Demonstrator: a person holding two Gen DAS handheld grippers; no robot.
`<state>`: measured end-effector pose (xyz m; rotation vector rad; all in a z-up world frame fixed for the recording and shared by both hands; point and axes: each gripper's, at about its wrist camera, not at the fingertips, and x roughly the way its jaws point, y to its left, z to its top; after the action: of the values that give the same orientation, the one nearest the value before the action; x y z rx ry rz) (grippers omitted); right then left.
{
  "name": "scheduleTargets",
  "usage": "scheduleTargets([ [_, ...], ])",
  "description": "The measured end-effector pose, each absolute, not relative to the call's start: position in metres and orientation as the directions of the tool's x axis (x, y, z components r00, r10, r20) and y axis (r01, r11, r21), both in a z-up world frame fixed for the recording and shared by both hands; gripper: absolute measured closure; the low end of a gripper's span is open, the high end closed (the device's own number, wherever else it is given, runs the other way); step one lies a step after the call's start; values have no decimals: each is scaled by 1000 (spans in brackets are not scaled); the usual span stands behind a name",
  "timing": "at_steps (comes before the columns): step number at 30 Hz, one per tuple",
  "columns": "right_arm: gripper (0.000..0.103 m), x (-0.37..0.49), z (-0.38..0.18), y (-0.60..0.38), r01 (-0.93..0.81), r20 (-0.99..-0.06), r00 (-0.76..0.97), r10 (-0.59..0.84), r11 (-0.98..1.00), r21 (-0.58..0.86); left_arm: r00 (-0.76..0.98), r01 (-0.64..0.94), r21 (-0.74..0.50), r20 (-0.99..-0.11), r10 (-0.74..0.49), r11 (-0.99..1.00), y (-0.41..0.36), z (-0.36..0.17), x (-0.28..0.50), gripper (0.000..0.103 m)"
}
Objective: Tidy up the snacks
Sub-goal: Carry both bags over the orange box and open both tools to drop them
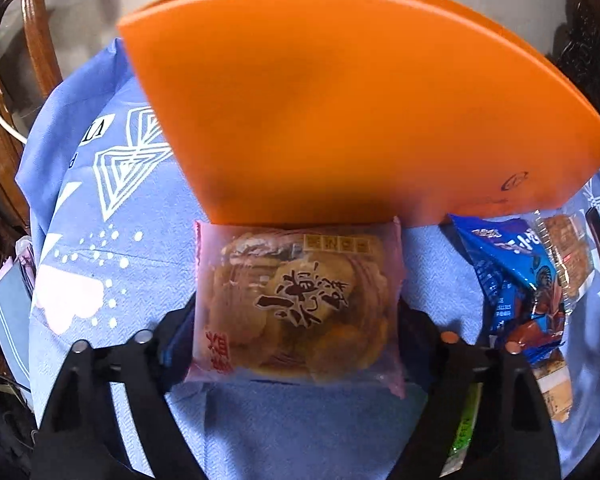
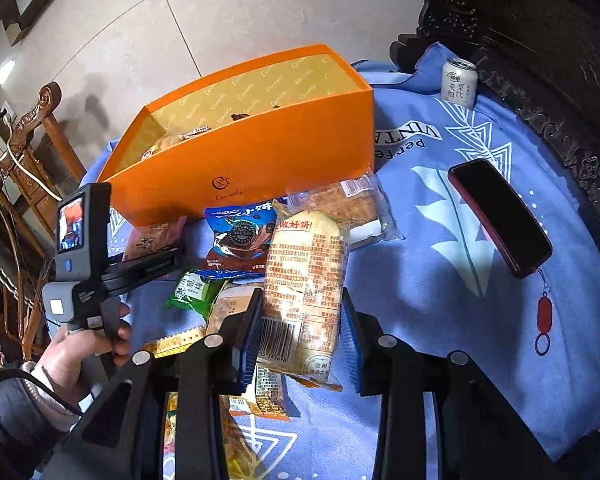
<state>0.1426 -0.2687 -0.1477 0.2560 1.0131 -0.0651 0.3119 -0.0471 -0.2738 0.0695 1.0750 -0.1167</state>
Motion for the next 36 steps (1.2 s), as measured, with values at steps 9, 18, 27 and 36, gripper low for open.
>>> scheduleTargets([
  [9,67,139,-144,-271,183,-836,545,61,964,190,486,122,-44,-868,-99,992,-39,-256,286,33],
  [18,67,136,-132,-272,160,-811,582,66,968,193,565,116,-61,-817,-116,991,-14,-202,241,33],
  [27,67,167,-89,-271,88,-732,677,77,979,185,697,144,-54,-703,-140,988,-10,-112,233,33],
  [36,67,229,-36,-277,19,-646,756,105,983,183,761,198,-112,-608,-225,974,-30,-44,281,33],
])
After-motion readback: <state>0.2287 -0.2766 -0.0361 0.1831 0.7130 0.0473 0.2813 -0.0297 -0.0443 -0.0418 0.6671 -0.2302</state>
